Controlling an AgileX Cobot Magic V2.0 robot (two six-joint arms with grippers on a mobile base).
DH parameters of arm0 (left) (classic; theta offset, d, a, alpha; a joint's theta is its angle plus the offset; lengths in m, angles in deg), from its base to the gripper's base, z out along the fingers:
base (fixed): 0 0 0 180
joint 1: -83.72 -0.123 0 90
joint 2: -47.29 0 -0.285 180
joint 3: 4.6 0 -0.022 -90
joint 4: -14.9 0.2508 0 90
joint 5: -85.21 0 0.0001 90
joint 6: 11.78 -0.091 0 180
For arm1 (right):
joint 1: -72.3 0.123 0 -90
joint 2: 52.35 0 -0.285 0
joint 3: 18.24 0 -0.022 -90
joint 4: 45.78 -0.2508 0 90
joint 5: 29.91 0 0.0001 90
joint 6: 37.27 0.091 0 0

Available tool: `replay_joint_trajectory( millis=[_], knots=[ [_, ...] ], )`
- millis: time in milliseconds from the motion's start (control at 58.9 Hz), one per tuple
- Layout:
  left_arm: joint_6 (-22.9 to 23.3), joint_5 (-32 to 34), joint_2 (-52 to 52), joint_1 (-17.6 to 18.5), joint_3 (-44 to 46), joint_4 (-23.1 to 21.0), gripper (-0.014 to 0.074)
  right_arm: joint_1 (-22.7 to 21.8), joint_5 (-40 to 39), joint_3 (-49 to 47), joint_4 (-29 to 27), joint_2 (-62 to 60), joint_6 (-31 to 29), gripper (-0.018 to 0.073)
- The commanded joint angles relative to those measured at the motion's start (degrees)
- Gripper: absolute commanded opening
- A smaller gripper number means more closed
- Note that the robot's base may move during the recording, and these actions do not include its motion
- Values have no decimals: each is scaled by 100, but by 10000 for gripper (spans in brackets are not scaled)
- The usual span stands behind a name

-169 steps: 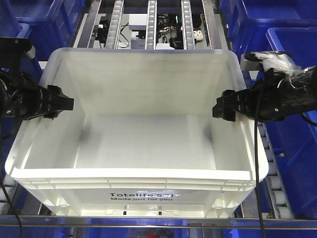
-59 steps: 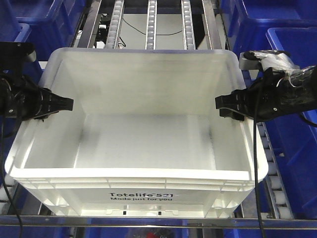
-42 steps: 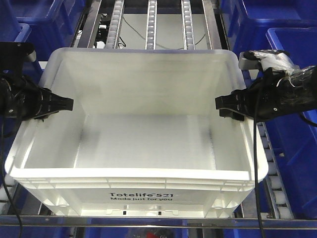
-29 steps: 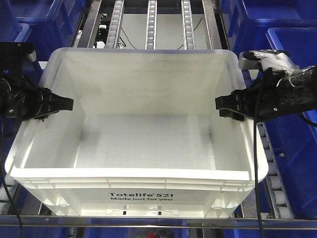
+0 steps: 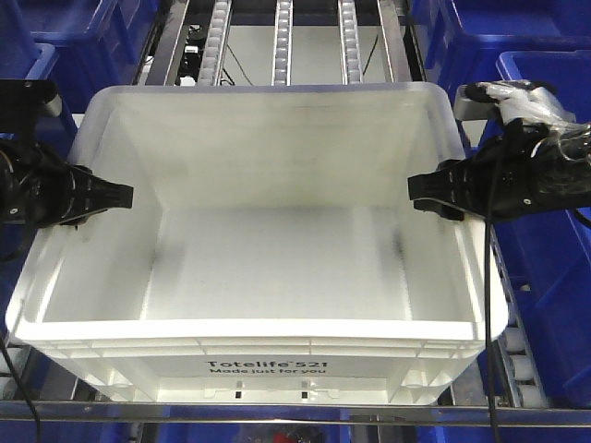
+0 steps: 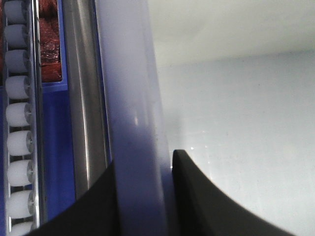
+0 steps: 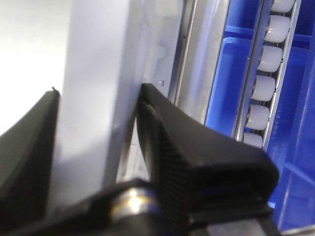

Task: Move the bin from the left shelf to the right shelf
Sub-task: 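Lift the tote and pull it off the shelf toward the robot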

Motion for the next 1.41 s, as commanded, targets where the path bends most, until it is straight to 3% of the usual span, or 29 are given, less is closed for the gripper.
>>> replay_joint_trajectory(
  millis=[0, 1018, 1171, 1391],
  knots=[
    [-61, 185, -396, 33, 137, -140, -8, -2, -346, -214, -159, -379, -76, -7],
    [6, -132, -1625, 33, 137, -142, -8, -2, 498, -214, -452, -1339, -137, -5],
    [6, -146, -1625, 33, 137, -454, -8, -2, 534, -214, -452, -1345, -137, -5],
    [1, -109, -1625, 33, 137, -461, -8, -2, 529, -214, -446, -1345, -137, -5]
  ],
)
